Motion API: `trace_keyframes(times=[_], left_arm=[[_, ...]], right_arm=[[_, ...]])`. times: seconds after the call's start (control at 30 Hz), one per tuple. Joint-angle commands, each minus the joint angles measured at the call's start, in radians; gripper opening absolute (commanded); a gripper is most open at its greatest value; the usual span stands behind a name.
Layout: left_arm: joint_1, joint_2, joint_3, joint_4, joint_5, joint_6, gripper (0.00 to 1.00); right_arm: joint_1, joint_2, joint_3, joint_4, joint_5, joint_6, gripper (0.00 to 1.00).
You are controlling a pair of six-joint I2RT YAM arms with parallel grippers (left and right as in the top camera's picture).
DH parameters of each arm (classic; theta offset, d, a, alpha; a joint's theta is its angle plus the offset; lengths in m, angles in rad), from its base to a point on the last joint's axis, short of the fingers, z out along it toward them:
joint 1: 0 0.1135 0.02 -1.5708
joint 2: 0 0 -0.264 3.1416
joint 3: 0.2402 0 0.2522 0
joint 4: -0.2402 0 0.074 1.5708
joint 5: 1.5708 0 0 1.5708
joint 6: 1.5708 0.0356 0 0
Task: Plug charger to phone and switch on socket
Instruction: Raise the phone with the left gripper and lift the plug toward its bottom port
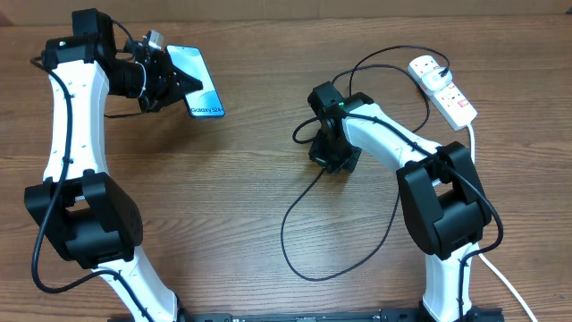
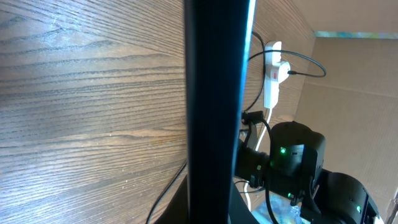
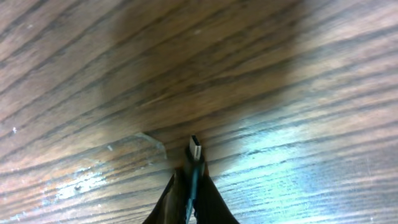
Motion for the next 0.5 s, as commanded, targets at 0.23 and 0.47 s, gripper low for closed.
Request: trace_keyframes(times=[0.23, 0.47], left_arm=[[-0.008, -0.006, 0.009, 0.006, 0.178, 0.084, 0.04], [-0.008, -0.006, 0.009, 0.009, 0.629, 0.254, 0.04]], right_arm=[[-0.001, 0.024, 0.036, 0.048, -0.212, -0.062, 0.04], [-0.026, -0.132, 0.064, 0.1, -0.745, -0.359, 0.04]])
